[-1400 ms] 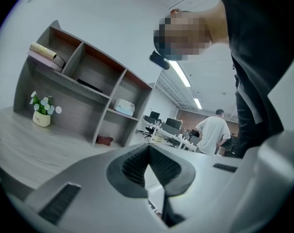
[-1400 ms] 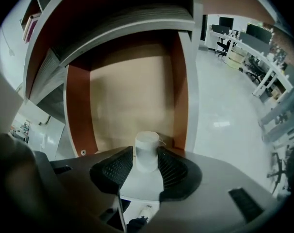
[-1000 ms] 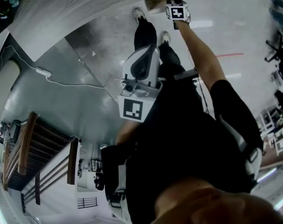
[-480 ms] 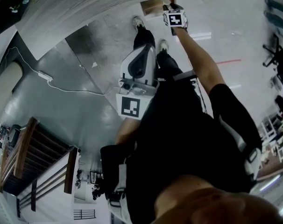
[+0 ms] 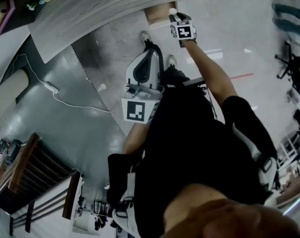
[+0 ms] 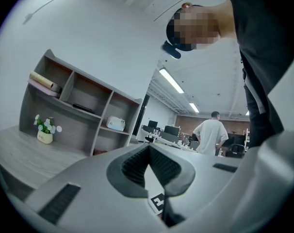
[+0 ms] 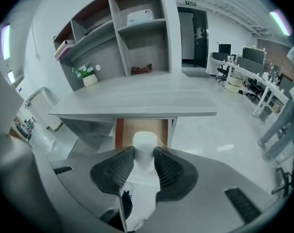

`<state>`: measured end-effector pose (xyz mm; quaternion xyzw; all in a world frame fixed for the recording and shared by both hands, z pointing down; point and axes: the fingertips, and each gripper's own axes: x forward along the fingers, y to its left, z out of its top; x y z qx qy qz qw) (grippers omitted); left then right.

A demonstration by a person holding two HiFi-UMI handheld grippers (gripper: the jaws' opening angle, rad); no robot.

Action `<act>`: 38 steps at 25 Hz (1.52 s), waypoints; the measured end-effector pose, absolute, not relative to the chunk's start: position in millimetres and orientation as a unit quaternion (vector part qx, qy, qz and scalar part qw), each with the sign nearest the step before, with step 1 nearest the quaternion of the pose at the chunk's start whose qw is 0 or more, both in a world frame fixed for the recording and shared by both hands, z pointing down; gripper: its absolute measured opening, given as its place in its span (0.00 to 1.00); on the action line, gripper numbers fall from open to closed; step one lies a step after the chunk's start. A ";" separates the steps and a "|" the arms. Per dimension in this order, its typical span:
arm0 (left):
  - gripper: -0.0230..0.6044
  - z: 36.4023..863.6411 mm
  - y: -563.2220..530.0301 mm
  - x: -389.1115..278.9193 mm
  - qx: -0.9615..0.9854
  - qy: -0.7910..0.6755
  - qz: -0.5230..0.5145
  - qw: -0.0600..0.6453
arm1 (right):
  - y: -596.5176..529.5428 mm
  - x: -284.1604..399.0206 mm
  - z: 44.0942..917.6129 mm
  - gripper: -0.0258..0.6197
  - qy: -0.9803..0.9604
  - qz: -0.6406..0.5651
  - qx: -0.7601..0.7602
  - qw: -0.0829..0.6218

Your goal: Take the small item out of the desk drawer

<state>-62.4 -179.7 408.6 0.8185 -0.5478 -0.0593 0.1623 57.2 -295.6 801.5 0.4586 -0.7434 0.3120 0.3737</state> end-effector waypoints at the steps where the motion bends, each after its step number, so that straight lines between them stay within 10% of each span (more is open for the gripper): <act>1: 0.03 404.7 -174.9 -61.1 0.818 -0.549 -0.061 0.159 | -294.7 60.2 795.2 0.24 -0.747 0.303 0.462 0.369; 38: 0.03 343.7 -21.0 -55.6 0.815 -0.572 -0.050 0.083 | -119.5 86.6 503.7 0.24 -0.855 0.209 0.448 0.157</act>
